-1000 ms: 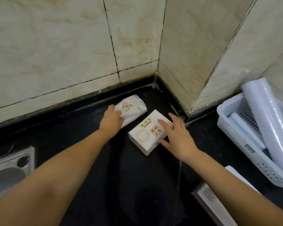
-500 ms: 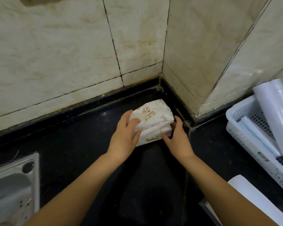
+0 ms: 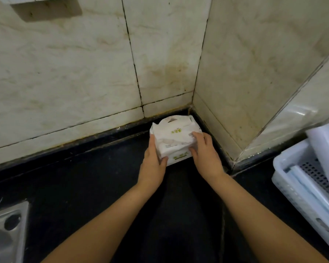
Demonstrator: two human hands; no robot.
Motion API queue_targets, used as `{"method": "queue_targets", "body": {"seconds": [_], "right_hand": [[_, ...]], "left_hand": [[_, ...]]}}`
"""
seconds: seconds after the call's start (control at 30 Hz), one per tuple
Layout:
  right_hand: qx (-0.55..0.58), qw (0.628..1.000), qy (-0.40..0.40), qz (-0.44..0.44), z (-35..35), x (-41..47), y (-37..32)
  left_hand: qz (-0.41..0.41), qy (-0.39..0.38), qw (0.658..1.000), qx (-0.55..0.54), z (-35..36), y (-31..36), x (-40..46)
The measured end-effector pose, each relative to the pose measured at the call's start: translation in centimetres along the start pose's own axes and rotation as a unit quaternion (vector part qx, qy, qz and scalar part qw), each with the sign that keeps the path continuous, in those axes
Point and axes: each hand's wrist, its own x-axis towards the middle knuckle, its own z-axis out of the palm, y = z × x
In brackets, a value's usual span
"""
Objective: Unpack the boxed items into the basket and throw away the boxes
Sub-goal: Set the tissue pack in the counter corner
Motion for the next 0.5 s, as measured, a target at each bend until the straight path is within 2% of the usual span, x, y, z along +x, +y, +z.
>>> {"method": "queue_targets", "body": {"seconds": [0.23,0.4,0.5], "right_hand": [[-0.039,0.999,0.021,0.024,0.7,8.1,0.8],[-0.091,0.995,0.005,0.031,-0.1,7.0,0.1],[-0.151,0.988,-0.012,0.026,-1.8,4.5,-1.3]], "left_hand": [[-0.008,0.03,0.999,-0.014,2.3,1.0,7.0],[0.0,-0.011,0.999,-0.038,1.4,0.7,6.2],[0.039,-0.042,0.997,-0.042,0.4,1.2,4.2]]}}
